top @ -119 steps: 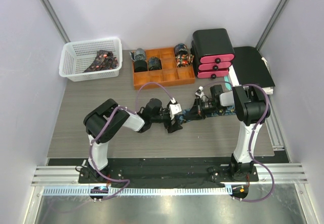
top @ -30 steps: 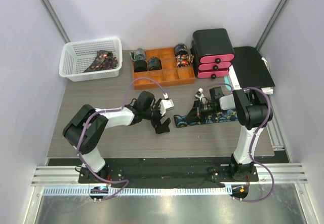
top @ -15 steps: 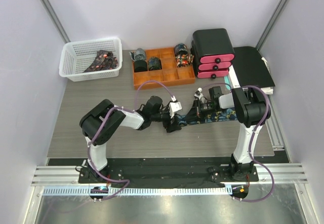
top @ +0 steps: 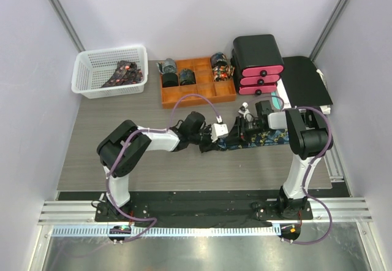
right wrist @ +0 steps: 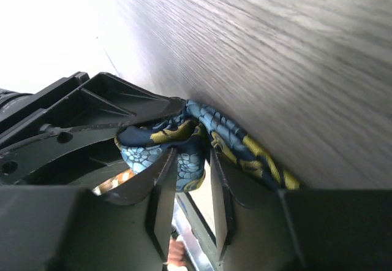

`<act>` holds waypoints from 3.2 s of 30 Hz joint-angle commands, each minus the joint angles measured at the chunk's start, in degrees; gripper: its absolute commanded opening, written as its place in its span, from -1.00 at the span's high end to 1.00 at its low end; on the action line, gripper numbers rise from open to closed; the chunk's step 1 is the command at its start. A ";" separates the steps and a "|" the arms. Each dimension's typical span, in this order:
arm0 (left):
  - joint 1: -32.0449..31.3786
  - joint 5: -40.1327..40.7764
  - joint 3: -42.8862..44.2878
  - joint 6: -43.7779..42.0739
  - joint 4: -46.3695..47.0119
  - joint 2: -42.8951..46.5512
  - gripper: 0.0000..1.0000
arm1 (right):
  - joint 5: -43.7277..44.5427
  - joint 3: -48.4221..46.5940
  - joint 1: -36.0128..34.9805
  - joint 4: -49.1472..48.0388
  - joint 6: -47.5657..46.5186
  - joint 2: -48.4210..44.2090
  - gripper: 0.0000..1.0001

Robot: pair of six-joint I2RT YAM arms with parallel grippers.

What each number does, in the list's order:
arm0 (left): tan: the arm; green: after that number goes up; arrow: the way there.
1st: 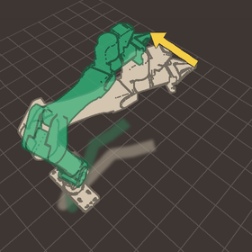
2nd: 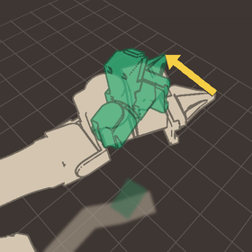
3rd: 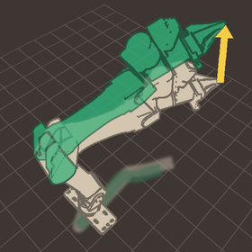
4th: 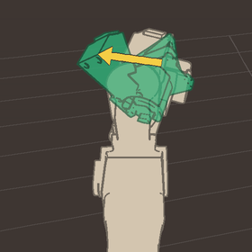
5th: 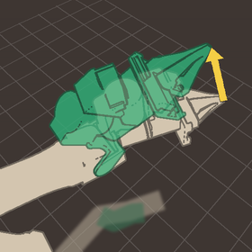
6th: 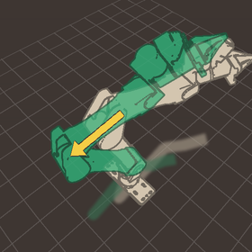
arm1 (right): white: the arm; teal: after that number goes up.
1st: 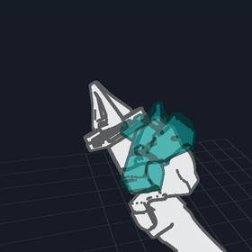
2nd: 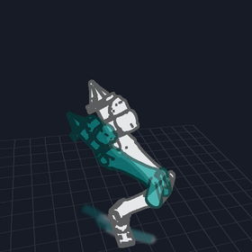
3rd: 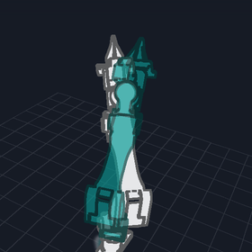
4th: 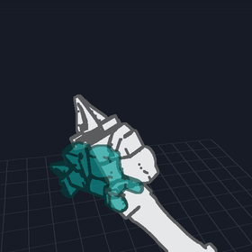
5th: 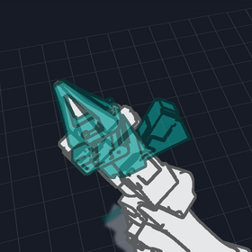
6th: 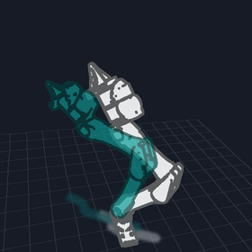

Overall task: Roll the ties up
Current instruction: Roll the tie at the center of the board.

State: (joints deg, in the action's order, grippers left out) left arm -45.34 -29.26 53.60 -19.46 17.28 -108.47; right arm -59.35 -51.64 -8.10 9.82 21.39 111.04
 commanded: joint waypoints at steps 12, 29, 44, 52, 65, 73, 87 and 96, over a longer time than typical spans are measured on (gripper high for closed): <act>-0.62 10.62 14.15 -3.92 -37.30 -5.61 0.68 | 0.47 2.41 1.60 -3.31 3.30 -7.94 0.10; -0.98 11.33 19.17 -3.04 -42.94 -9.48 0.51 | 1.52 2.17 -2.19 -7.74 3.50 -4.53 0.77; 3.77 -2.81 11.36 0.91 -29.52 0.70 -0.45 | 6.44 -0.84 1.86 1.25 -4.77 5.05 0.98; 3.51 -5.90 1.85 6.54 -3.69 3.44 -0.62 | 8.64 -0.74 2.03 2.57 -5.83 6.90 0.97; 1.05 -4.32 1.76 3.49 3.92 -5.70 -0.13 | 9.00 -1.18 2.03 3.10 -5.30 9.10 0.98; 0.61 4.64 8.00 -4.61 -22.50 -4.48 0.62 | 4.42 -3.11 3.00 8.35 -7.23 0.06 0.50; -1.33 11.85 20.92 -4.44 -46.19 -9.74 0.58 | 0.12 -1.81 3.27 7.08 -4.79 -8.21 0.09; -1.33 13.35 22.25 -2.95 -46.46 -10.98 0.42 | 0.11 2.07 -1.39 -7.45 7.27 -5.93 0.30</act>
State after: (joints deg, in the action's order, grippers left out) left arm -46.89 -21.04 77.67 -23.70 -19.86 -115.52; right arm -58.22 -49.95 -8.21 10.57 23.33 104.53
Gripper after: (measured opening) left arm 0.315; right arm 0.457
